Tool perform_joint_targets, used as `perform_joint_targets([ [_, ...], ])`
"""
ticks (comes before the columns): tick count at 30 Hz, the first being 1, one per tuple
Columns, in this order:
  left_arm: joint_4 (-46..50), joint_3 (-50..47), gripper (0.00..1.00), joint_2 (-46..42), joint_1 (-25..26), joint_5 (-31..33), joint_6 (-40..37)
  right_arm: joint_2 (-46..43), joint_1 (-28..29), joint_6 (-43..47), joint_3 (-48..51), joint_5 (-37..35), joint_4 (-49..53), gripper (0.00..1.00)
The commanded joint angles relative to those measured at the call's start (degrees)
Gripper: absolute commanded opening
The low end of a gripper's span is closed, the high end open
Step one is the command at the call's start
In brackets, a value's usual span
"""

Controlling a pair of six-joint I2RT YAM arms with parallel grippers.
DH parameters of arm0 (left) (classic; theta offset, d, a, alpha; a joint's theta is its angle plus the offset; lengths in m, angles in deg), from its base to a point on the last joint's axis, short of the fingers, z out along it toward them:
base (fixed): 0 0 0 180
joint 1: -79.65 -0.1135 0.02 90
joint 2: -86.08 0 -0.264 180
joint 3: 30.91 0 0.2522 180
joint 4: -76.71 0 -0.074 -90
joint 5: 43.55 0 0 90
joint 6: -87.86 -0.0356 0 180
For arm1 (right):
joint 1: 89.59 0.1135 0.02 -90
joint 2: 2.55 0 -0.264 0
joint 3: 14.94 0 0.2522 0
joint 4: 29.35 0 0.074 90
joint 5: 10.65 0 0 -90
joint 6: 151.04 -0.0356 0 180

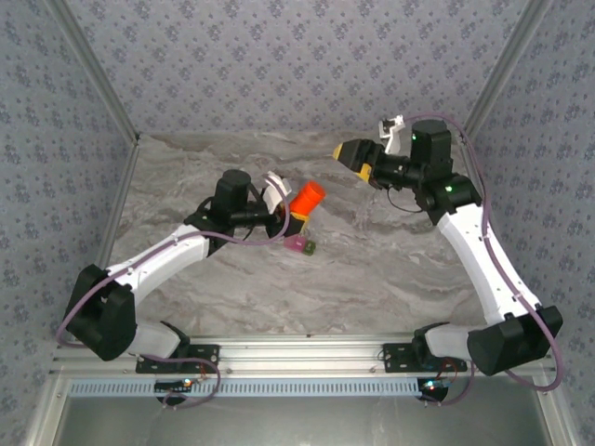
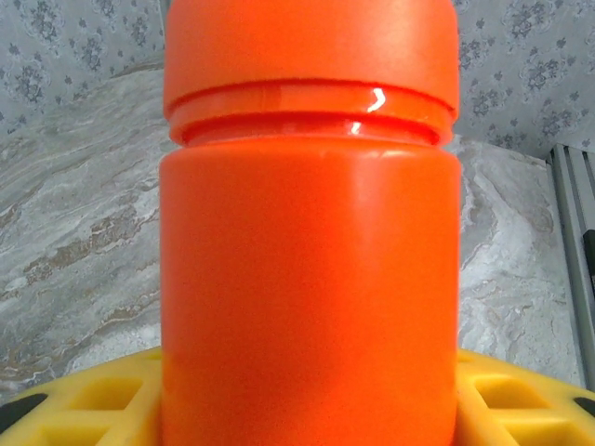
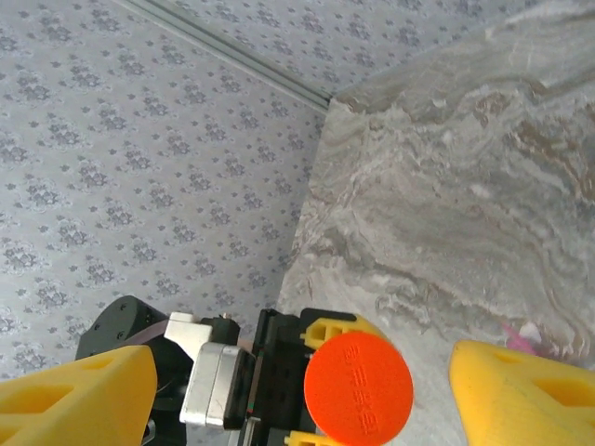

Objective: Sort the pills into containers

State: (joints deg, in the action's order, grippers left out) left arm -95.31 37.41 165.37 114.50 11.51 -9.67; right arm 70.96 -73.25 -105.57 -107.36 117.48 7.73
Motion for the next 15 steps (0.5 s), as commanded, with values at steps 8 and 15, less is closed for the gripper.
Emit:
perform_joint_targets([
  [8,0.24,2.01,0.0,-0.54,-0.44,-1.68,-1.26,4.94,6.83,-4.77,-0.52,-1.19,7.3,0.86],
  [15,0.17,2.22,0.0,-0.45,-0.42,-1.71,-1.25,7.85,10.56,-4.9,-1.5,-1.72,6.86,0.83],
])
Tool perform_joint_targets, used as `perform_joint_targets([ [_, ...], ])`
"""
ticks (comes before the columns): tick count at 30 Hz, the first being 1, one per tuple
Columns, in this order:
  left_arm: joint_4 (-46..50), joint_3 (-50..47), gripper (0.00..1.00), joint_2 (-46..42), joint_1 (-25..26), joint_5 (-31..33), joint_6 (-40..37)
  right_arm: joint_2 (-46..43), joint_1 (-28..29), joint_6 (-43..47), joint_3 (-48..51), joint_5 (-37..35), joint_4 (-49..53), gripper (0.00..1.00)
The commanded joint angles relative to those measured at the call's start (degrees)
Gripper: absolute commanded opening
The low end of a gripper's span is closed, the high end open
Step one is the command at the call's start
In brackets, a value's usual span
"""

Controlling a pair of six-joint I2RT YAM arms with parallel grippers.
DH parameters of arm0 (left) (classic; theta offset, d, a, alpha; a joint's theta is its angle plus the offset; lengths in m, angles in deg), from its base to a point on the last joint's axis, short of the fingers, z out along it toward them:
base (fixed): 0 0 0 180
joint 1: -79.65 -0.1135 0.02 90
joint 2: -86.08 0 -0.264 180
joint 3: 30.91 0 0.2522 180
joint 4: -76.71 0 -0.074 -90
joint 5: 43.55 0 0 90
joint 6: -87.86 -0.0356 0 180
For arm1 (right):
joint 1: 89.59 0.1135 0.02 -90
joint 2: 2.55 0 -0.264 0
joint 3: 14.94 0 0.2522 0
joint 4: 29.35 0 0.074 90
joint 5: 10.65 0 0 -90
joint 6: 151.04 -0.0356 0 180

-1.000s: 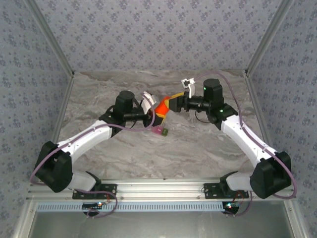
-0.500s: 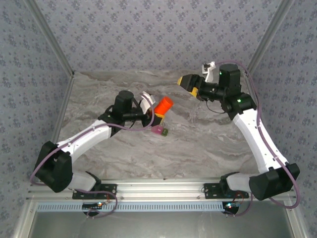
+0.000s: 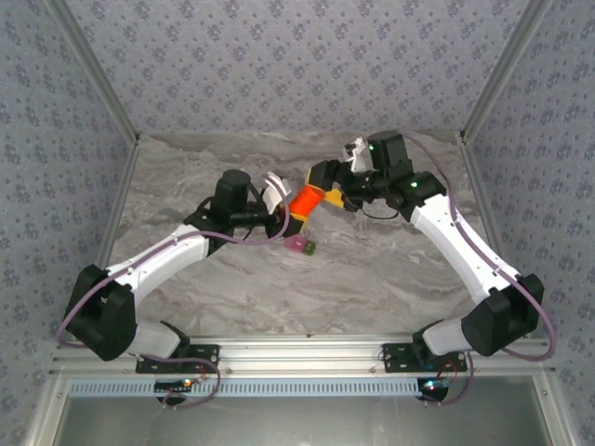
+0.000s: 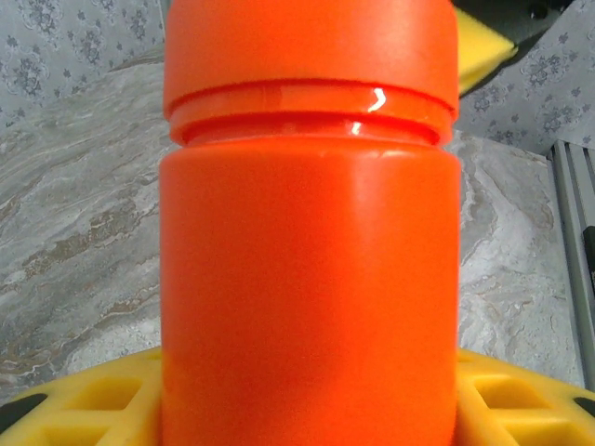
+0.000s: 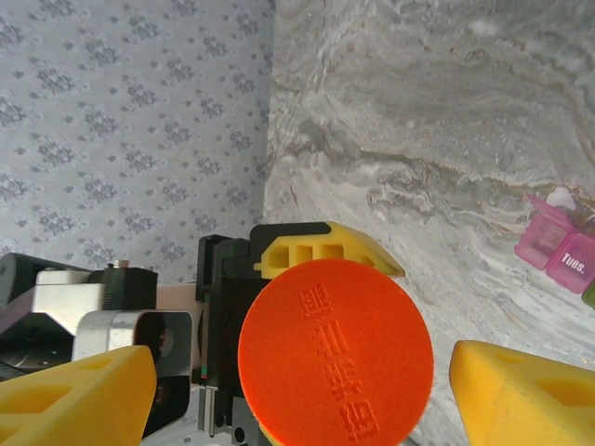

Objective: Sort the pills into containers

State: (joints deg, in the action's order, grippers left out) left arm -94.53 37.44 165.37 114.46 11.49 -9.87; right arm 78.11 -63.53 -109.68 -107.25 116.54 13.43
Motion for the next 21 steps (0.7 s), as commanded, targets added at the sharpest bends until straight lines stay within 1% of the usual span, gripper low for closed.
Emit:
perform_joint_targets([
  [1,-0.63,2.26,0.0,-0.45,-0.35,-1.73,-0.98,0.93,1.15,-0.78,-1.48,-0.8,1.12,0.83],
  [3,-0.55,2.28,0.0,-0.53,-0.35,-1.78,-1.03,1.28,1.62,-0.6,-1.37,-0.98,0.92,0.81],
  [9,-0.54,2.28,0.0,-0.56,-0.36,-1.78,-1.04,1.08,2.06,-0.68,-0.57,-0.88,-0.06,0.71],
  [19,-0.62,2.24,0.0,-0.54,-0.35,-1.88,-0.85,1.6,1.92,-0.66,-0.39,-0.39,-0.7,0.61],
  [21,-0.62,2.19,0.0,-0.56,-0.35,-1.97,-0.87,1.77,1.93,-0.59,-0.47,-0.39,-0.92,0.6],
])
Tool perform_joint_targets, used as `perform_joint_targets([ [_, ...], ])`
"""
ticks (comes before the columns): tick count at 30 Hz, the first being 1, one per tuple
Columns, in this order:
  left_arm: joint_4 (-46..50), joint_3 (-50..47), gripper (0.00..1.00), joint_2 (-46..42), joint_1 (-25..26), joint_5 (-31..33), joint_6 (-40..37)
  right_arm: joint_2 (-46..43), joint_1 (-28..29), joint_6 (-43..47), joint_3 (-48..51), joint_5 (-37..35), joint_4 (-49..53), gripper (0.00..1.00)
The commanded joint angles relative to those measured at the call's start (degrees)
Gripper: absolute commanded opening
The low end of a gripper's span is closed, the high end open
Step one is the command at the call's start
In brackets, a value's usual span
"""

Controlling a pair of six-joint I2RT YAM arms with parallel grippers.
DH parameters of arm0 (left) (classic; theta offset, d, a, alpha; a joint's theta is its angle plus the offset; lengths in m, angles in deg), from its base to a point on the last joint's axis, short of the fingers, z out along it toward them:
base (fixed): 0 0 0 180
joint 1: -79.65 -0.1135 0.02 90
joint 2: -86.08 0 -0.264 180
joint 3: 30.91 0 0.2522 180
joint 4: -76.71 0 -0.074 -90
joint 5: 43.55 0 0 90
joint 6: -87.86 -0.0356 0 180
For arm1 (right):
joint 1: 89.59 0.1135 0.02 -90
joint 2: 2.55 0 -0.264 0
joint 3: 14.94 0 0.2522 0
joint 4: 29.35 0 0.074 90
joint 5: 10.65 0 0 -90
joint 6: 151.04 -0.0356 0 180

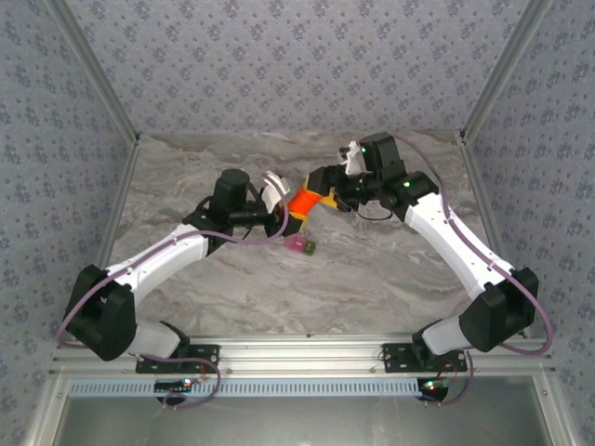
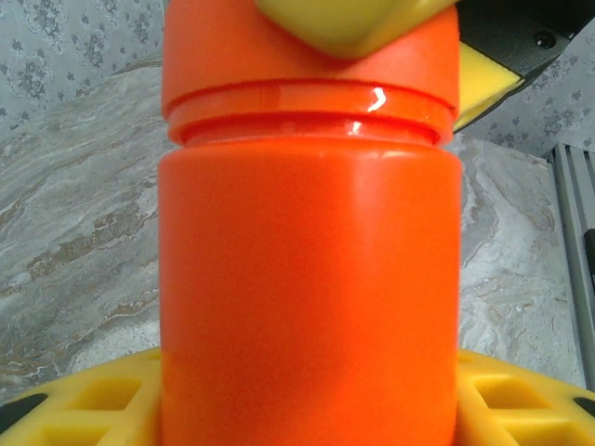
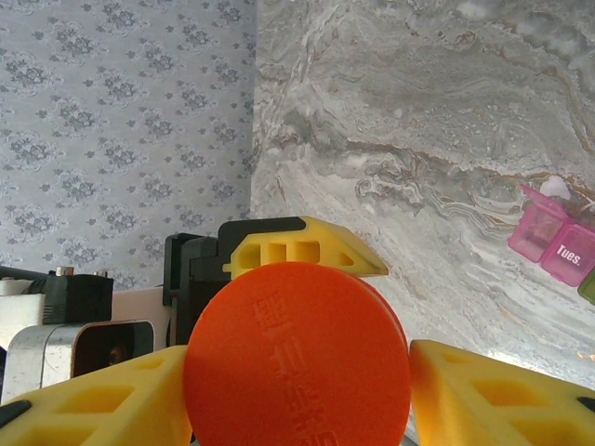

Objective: Sort the pills into containers

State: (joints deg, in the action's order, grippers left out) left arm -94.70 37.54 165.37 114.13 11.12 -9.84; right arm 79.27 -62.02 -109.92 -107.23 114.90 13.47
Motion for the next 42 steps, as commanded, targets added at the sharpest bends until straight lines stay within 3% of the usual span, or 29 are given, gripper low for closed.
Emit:
perform_joint_targets([
  [1,-0.45,2.08,0.0,-0.59,-0.02,-1.6,-0.88,0.7,0.45,-0.4,-0.49,1.27,-1.15,0.6],
  [5,-0.45,2.16,0.0,-0.71,-0.03,-1.69,-0.87,0.98,0.39,0.13,-0.59,0.97,-1.55,0.69],
  [13,-0.44,2.2,0.0,-0.62,-0.03,-1.76,-0.81,1.6,0.25,0.15,-0.8,0.97,-1.31,0.68],
  [22,-0.28,1.98,0.0,-1.07,-0.03,-1.77,-0.76,1.52,0.0,3.9,-0.05,0.9,-1.9,0.44],
  [25,-0.37,1.87,0.0,-1.33,-0.03,-1.75,-0.68,0.9,-0.28,12.24,0.68,1.82,-4.89,0.41],
  [29,-0.62,1.62,0.0,-1.48,-0.04,-1.9,-0.53,-0.75,-0.29,35.39,3.09,6.33,-6.12,0.4],
  [33,-2.36,0.62,0.0,-1.86,-0.03,-2.45,0.46,-2.43,-2.29,43.99,8.39,10.59,-12.06,0.4],
  [42,-4.19,-0.77,0.0,-2.14,-0.11,-2.25,1.57,-2.12,-6.5,35.86,15.73,16.71,-27.51,0.39],
])
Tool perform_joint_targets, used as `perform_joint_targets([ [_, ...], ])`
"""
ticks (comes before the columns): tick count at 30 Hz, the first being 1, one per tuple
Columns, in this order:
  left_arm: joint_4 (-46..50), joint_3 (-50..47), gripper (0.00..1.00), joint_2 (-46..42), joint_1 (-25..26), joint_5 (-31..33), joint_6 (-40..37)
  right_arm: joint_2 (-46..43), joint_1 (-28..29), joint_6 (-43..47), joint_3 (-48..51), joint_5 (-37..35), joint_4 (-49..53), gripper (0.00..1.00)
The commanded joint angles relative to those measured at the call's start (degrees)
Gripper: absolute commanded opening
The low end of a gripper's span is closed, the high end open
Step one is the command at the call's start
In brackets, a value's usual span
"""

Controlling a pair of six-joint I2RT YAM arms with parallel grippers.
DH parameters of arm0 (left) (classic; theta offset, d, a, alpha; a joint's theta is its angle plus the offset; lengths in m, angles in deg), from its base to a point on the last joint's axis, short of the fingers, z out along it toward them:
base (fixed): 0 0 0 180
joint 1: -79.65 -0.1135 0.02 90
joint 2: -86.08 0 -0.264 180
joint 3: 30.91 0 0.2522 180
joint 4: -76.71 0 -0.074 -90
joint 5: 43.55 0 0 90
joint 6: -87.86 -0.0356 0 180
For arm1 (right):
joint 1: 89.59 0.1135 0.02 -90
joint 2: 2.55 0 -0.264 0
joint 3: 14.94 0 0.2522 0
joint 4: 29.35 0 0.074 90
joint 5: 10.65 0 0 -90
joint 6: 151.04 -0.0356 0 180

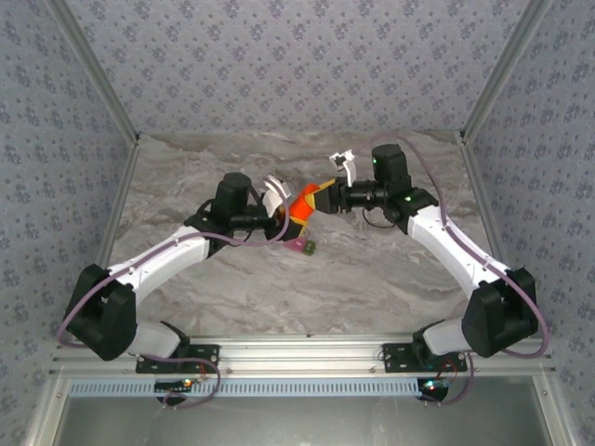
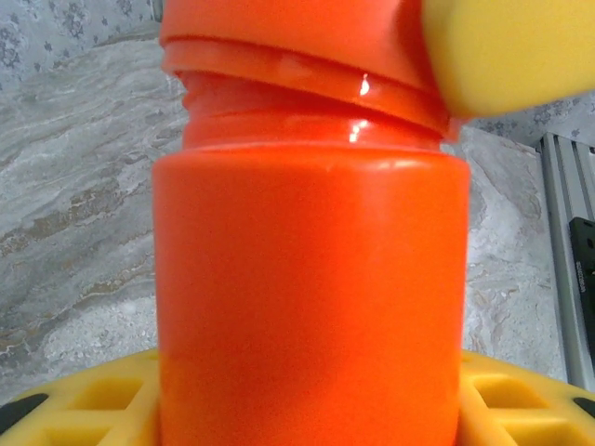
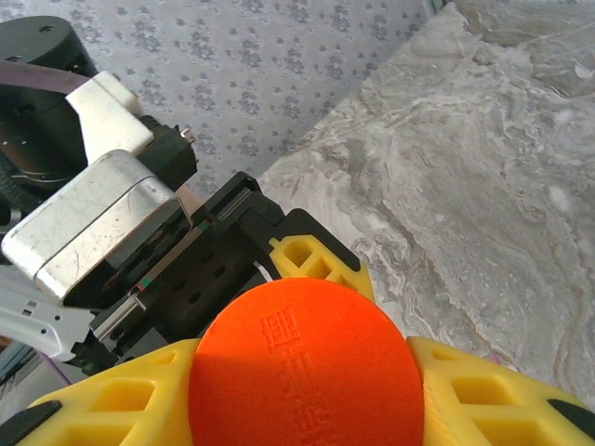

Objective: Sort the pills into containers

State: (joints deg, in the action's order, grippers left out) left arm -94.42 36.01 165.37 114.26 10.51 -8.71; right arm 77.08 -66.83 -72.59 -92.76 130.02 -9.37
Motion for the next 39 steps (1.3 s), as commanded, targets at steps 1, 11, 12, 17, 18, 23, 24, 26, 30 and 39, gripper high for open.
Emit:
perform_joint_targets([
  [1,-4.43,0.8,0.0,-2.16,-0.2,-1.46,0.38,-0.33,-2.43,-3.74,1.93,0.62,-6.24,0.39],
  [11,-5.19,0.53,0.0,-2.47,-0.2,-0.27,0.42,-1.85,-7.11,-27.78,5.36,-0.62,-19.52,0.38],
  [12,-5.01,0.53,0.0,-2.56,-0.18,-0.31,0.42,-2.59,-7.56,-26.85,4.78,-3.64,-14.85,0.38],
  [17,-4.16,0.22,0.0,-3.76,-0.23,1.6,0.59,-3.74,-11.11,-17.6,0.87,-23.45,11.55,0.38],
  [18,-4.75,-0.38,0.0,-4.23,-0.23,2.31,0.96,-3.64,-11.4,-16.46,1.1,-28.59,15.35,0.38],
  [23,-7.6,-4.12,0.0,-7.55,-0.15,6.22,4.04,-2.53,-11.9,-16.04,9.04,-45.65,17.69,0.4],
  [24,-7.7,-4.88,0.0,-8.41,-0.16,7.38,4.5,-2.15,-11.91,-16.43,10.89,-49.78,15.97,0.4],
  [26,-7.66,-6.43,0.0,-10.22,-0.07,9.56,5.34,-0.99,-11.26,-17.41,13.72,-54.13,14.26,0.4],
  [30,-7.13,-9.61,0.0,-14.19,-0.19,12.78,6.1,2.5,-10.62,-19.91,17.11,-60.37,12.26,0.39],
  [39,-6.57,-12.34,0.0,-16.97,-0.09,15.73,7.95,9.84,-8.99,-21.5,18.59,-65.61,9.08,0.5],
])
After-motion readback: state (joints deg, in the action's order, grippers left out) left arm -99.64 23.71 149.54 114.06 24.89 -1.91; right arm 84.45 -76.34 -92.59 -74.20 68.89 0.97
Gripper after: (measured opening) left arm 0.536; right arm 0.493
